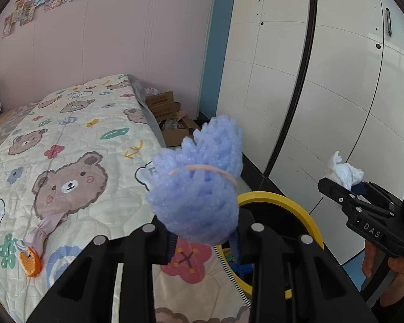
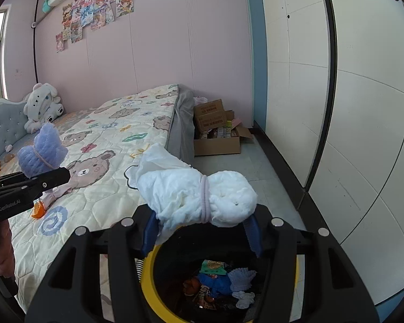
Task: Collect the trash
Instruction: 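Carry mesh net and tissue bundle to the yellow bin and release both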
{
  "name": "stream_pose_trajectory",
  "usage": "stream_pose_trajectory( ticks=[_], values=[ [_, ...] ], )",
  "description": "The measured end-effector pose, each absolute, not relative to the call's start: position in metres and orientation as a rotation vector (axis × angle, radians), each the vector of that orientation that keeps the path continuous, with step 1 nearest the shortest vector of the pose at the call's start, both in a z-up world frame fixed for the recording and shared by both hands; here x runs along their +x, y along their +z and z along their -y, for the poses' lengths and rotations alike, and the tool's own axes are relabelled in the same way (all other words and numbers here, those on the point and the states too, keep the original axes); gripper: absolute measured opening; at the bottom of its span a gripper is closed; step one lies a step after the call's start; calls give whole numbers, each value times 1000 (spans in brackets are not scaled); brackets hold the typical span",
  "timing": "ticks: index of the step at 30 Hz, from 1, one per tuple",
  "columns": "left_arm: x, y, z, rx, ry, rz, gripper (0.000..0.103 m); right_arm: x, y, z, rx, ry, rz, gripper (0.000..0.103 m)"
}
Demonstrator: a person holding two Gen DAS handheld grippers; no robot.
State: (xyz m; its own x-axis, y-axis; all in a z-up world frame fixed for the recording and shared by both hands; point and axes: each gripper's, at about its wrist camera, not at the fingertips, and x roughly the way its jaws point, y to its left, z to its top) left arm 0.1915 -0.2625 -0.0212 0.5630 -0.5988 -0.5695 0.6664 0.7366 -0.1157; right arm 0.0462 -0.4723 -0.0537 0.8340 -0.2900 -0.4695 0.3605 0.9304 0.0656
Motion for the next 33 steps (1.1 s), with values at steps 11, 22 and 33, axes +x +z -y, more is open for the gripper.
stream_pose_trajectory(
  ticks=[11, 22, 33],
  values=[
    [189, -48, 320, 161, -808, -689, 30, 35, -76, 514, 200, -403, -526, 53],
    [200, -86, 349, 150, -818, -804, 31, 51, -101, 534, 259, -416, -573, 54],
    [201, -99, 356, 150, -828, -848, 41, 63, -104, 534, 269, -420, -578, 62]
  ],
)
